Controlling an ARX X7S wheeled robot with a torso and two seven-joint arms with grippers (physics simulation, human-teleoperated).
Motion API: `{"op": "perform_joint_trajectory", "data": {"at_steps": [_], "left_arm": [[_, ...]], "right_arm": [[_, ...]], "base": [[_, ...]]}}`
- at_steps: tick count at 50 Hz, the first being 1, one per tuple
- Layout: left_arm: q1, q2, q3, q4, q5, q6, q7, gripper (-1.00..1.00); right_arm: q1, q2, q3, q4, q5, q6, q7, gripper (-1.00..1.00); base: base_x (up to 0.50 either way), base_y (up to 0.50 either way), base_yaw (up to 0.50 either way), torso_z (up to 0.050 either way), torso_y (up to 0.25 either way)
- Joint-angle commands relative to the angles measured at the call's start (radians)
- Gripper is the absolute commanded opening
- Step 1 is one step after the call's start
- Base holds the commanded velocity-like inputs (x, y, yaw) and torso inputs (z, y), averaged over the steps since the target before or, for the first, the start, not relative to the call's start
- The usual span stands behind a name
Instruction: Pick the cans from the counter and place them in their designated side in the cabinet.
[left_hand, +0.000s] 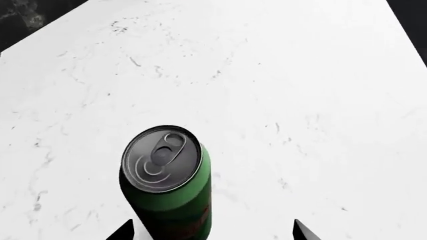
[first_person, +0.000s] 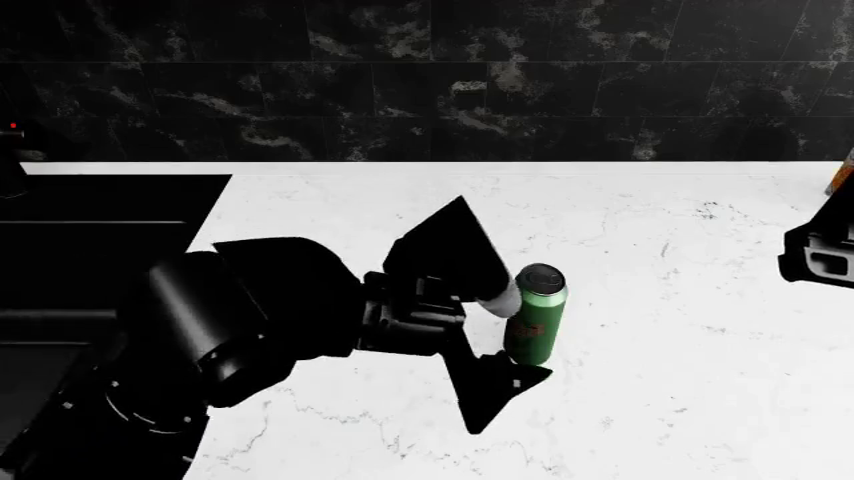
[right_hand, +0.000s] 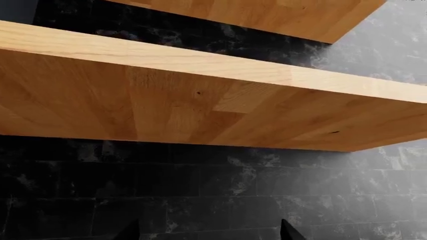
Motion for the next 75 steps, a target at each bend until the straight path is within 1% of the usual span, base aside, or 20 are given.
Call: {"op": "perform_joint_trajectory", "data": {"at_steps": [1,8,19,33,41,42,51,54,60,64,68,75], "left_arm": [[-0.007,0.011,0.028,-0.078,0.009,0.048,0.03,1.0],[-0.019,0.024,0.055,-0.147,0.044,0.092,0.052,1.0],[-0.029,0.054,0.099,-0.207,0.073,0.133,0.078,1.0],[-0.047,0.087,0.145,-0.31,0.114,0.194,0.114,1.0],[-0.043,0.096,0.166,-0.322,0.121,0.204,0.119,1.0],[-0.042,0.096,0.166,-0.324,0.122,0.206,0.118,-1.0],[-0.035,0.093,0.161,-0.355,0.143,0.241,0.095,-1.0],[-0.031,0.089,0.138,-0.353,0.134,0.236,0.074,-1.0],[-0.045,0.054,0.045,-0.277,0.089,0.205,0.009,-1.0],[-0.054,0.01,-0.015,-0.176,0.057,0.175,-0.042,-1.0],[-0.07,-0.029,-0.098,-0.089,0.019,0.153,-0.094,-1.0],[-0.102,-0.072,-0.227,0.006,-0.023,0.143,-0.177,-1.0]], "right_arm": [[0.059,0.003,-0.055,0.0,0.007,-0.001,0.008,1.0],[0.099,0.011,-0.097,0.0,0.008,-0.003,0.012,1.0],[0.153,0.028,-0.175,0.0,-0.006,-0.025,0.023,1.0],[0.21,0.028,-0.224,0.0,0.004,-0.02,0.025,1.0],[0.255,0.032,-0.253,0.0,0.016,-0.017,0.02,1.0],[0.26,0.033,-0.257,0.0,0.016,-0.018,0.019,1.0],[0.292,0.042,-0.304,-0.001,0.005,-0.033,0.024,1.0],[0.303,0.043,-0.321,-0.001,0.001,-0.037,0.027,1.0],[0.321,0.042,-0.355,0.0,-0.011,-0.047,0.033,1.0],[0.334,0.045,-0.374,0.0,-0.016,-0.054,0.036,1.0],[0.346,0.04,-0.394,0.002,-0.023,-0.058,0.036,1.0],[0.38,0.019,-0.414,0.0,-0.014,-0.041,0.035,1.0]], "base": [[0.0,0.0,0.0,0.0,0.0],[0.0,0.0,0.0,0.0,0.0],[0.0,0.0,0.0,0.0,0.0],[0.0,0.0,0.0,0.0,0.0],[0.0,0.0,0.0,0.0,0.0],[0.0,0.0,0.0,0.0,0.0],[0.0,0.0,0.0,0.0,0.0],[0.0,0.0,0.0,0.0,0.0],[0.0,0.0,0.0,0.0,0.0],[0.0,0.0,0.0,0.0,0.0],[0.0,0.0,0.0,0.0,0.0],[0.0,0.0,0.0,0.0,0.0]]}}
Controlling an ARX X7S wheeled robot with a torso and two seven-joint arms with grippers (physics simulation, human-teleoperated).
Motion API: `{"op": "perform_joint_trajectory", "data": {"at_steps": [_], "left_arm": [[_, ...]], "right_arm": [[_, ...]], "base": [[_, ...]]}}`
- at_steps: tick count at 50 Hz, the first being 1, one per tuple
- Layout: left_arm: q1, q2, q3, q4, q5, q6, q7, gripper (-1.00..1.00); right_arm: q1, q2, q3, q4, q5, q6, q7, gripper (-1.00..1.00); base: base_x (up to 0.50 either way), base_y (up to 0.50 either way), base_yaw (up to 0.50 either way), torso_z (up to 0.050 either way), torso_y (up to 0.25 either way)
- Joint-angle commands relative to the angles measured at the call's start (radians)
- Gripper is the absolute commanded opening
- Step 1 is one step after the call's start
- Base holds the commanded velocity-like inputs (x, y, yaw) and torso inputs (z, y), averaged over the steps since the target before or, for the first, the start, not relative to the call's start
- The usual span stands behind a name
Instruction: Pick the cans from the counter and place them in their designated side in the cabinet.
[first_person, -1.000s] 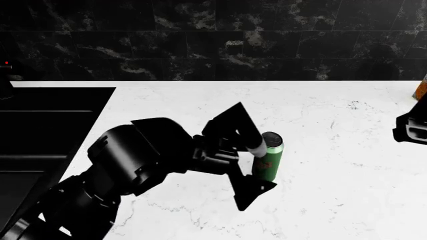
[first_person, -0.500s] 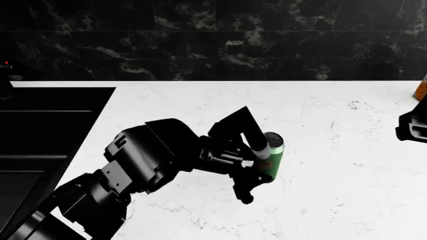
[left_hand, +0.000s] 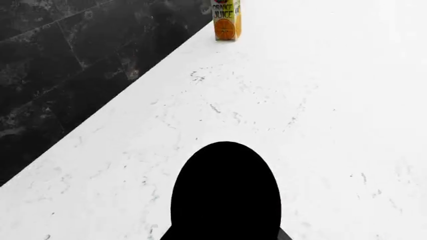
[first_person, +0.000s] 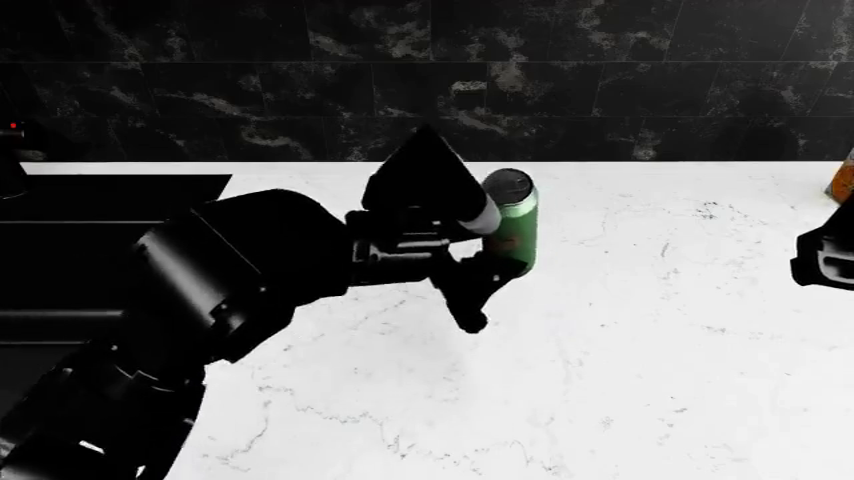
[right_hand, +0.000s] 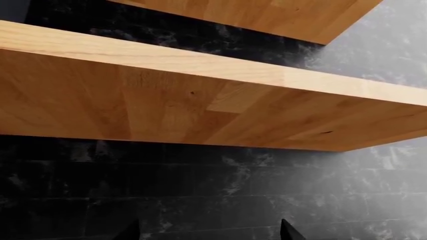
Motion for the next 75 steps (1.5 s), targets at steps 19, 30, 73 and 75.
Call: {"op": "perform_joint_trajectory", "data": {"at_steps": [19,30,73,75], "left_arm": [[-0.004,-0.142,-0.387,0.299,-0.103,0.001,-0.316,-1.0],[-0.06,-0.163,-0.475,0.379,-0.104,-0.009,-0.418,-1.0],[0.024,-0.308,-0.69,0.621,-0.109,-0.038,-0.62,-1.0],[0.032,-0.315,-0.695,0.623,-0.107,-0.036,-0.622,-1.0]], "right_arm": [[0.098,-0.067,-0.078,0.009,0.012,0.029,-0.003,1.0],[0.087,-0.07,-0.092,0.014,-0.006,0.012,-0.001,1.0],[0.098,-0.124,-0.097,0.029,-0.002,0.024,-0.018,1.0],[0.099,-0.127,-0.098,0.03,-0.002,0.024,-0.018,1.0]], "base": [[0.0,0.0,0.0,0.0,0.0],[0.0,0.0,0.0,0.0,0.0],[0.0,0.0,0.0,0.0,0.0],[0.0,0.0,0.0,0.0,0.0]]}}
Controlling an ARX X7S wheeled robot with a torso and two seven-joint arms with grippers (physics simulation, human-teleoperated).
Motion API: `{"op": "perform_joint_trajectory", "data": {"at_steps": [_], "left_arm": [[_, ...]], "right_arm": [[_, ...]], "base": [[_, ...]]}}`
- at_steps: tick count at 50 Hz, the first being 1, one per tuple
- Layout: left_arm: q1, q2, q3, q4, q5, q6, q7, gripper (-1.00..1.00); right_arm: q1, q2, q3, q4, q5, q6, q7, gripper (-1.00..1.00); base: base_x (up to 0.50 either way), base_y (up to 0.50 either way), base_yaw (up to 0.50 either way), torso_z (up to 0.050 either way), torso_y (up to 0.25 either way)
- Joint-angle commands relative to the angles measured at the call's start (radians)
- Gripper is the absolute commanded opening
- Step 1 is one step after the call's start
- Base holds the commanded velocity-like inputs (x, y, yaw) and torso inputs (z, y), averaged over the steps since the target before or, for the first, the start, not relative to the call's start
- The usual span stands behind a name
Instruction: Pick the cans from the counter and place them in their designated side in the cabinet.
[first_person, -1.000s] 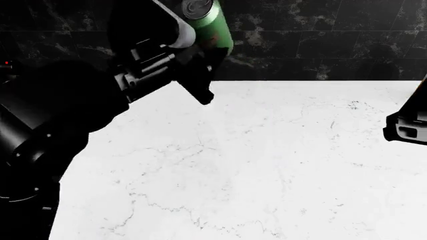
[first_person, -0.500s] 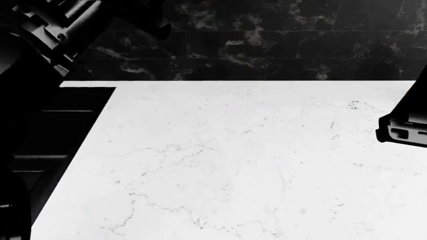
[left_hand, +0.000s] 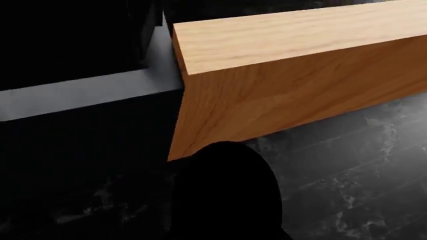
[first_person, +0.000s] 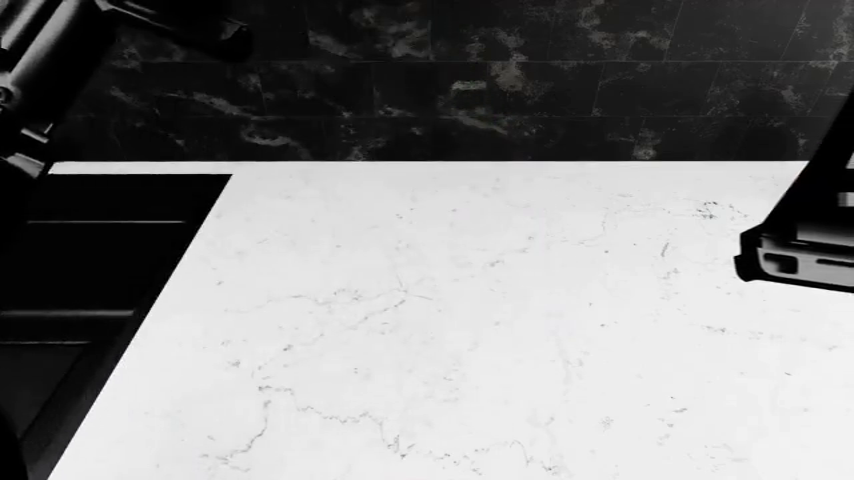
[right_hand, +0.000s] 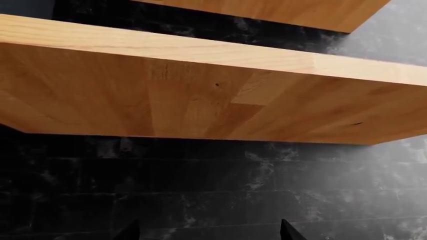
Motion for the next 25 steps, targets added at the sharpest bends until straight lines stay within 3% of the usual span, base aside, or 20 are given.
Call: {"op": "perform_joint_trajectory", "data": {"at_steps": [1,25], "left_arm": [[0.042,-0.06,-0.105,0.063,-0.063,-0.044,-0.065,-1.0],[0.03,-0.14,-0.163,0.121,-0.058,-0.068,-0.105,-1.0]], "right_arm": [[0.008,-0.024,0.004,0.003,0.007,0.012,-0.003,1.0],[0.02,-0.046,0.002,0.011,0.015,0.016,-0.011,1.0]], "base": [[0.0,0.0,0.0,0.0,0.0],[0.0,0.0,0.0,0.0,0.001]]}}
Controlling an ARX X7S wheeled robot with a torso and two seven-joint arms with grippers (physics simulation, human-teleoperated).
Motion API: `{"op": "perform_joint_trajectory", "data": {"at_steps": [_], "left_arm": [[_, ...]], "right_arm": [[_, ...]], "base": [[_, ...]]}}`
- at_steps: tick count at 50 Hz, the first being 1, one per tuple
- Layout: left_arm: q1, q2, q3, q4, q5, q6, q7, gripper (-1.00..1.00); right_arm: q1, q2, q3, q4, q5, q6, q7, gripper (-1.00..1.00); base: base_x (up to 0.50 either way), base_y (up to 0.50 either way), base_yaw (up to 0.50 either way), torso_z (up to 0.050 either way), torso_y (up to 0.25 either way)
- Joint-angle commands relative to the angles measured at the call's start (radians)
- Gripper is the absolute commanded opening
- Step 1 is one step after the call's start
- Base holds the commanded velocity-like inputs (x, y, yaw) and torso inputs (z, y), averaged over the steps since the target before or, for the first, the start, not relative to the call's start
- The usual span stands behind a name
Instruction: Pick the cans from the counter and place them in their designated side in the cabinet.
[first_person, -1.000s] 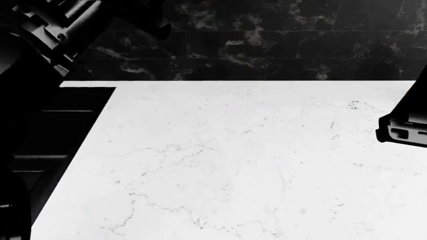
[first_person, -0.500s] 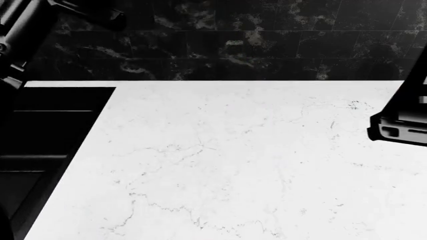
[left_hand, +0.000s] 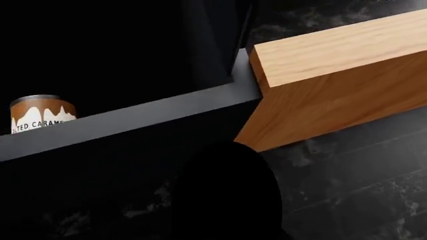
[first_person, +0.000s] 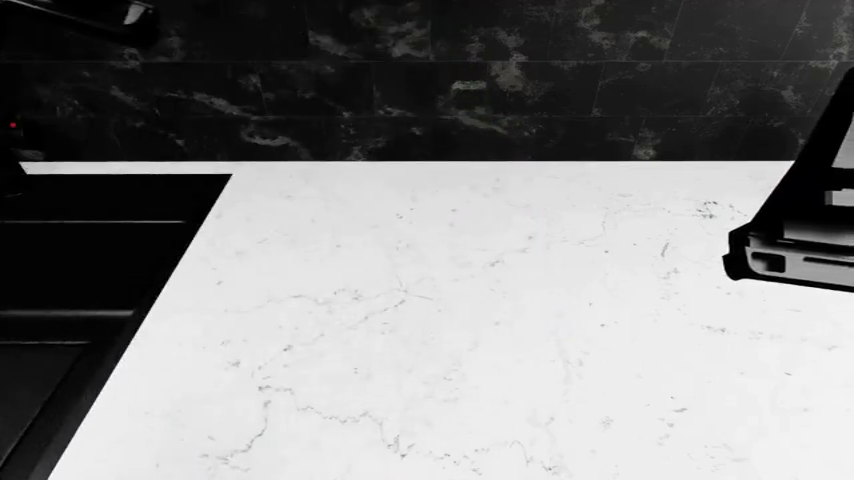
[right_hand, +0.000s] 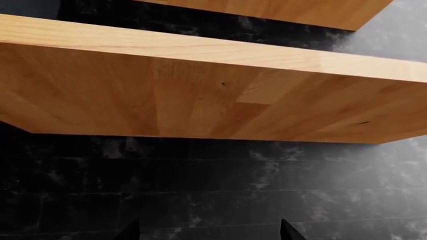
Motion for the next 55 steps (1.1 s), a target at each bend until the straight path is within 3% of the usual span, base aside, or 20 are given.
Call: {"op": "perform_joint_trajectory", "data": {"at_steps": [1,18,40,55], "left_arm": [[-0.01,-0.048,-0.078,0.058,-0.062,-0.047,-0.052,-1.0],[-0.143,-0.107,-0.047,-0.028,-0.015,-0.031,-0.021,-1.0],[-0.416,-0.09,0.179,-0.326,0.145,0.113,0.148,-1.0],[-0.497,-0.089,0.248,-0.454,0.229,0.188,0.196,-1.0]], "right_arm": [[0.011,-0.025,0.007,0.009,0.012,0.008,-0.011,1.0],[0.009,-0.018,0.008,0.007,0.009,-0.003,-0.012,1.0],[0.001,-0.015,0.003,0.007,-0.002,-0.011,-0.005,1.0],[0.009,-0.012,0.005,0.008,0.005,-0.008,-0.012,1.0]], "base": [[0.0,0.0,0.0,0.0,0.0],[0.0,0.0,0.0,0.0,0.0],[0.0,0.0,0.0,0.001,0.0],[0.0,0.0,0.0,0.001,0.0]]}}
